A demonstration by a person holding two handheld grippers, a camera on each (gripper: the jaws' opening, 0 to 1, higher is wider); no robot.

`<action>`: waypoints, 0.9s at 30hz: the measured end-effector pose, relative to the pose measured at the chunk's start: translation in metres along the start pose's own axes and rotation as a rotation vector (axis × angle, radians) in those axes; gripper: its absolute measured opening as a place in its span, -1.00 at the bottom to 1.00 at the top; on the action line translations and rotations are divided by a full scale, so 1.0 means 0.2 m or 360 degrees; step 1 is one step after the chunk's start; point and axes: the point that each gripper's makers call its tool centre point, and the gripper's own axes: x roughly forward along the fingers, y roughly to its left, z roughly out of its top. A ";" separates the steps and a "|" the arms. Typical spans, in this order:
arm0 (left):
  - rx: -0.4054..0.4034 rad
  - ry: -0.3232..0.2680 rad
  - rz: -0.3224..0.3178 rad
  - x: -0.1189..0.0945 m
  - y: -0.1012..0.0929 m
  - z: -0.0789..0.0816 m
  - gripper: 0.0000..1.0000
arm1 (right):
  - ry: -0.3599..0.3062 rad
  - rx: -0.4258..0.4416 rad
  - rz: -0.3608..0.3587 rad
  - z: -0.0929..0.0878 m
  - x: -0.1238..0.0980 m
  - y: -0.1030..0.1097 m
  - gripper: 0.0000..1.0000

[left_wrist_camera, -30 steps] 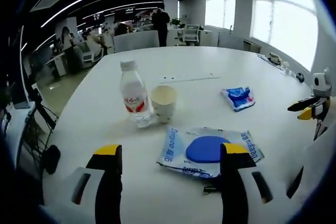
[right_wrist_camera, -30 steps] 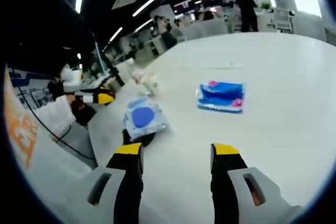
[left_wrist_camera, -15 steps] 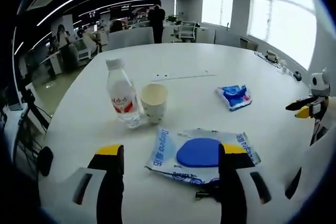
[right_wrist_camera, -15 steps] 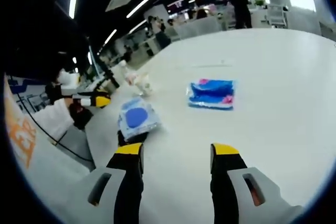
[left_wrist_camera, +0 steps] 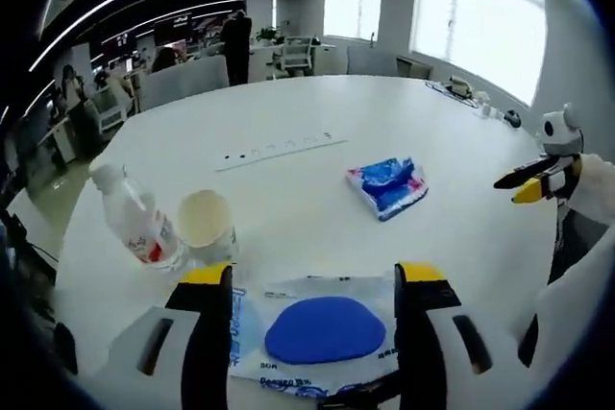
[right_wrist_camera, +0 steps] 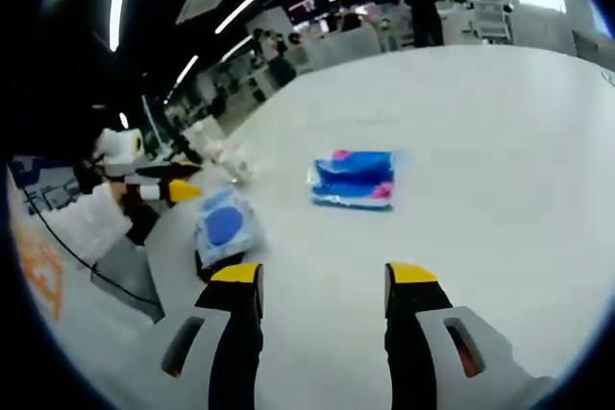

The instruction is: Arrange the tabletop items into an orderly group along one side of the table until the central work area is clear of visible clutter.

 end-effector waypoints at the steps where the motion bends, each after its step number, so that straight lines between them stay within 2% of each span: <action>1: -0.0015 0.0001 -0.0018 0.03 -0.02 0.01 0.38 | -0.0001 0.0016 -0.0007 0.01 0.01 -0.02 -0.02; 8: -0.0025 0.0035 -0.0132 0.18 -0.14 0.05 0.34 | 0.0012 0.0052 -0.0065 0.07 0.06 -0.13 -0.06; 15: -0.0045 0.0069 -0.0203 0.34 -0.20 0.11 0.23 | 0.0019 0.0075 -0.0090 0.12 0.17 -0.17 -0.12; 22: -0.0061 0.0106 -0.0238 0.50 -0.24 0.13 0.03 | 0.0022 0.0061 -0.0174 0.16 0.29 -0.26 -0.23; 27: -0.0052 0.0131 -0.0206 0.62 -0.27 0.11 -0.23 | 0.0041 0.0038 -0.0195 0.21 0.41 -0.33 -0.27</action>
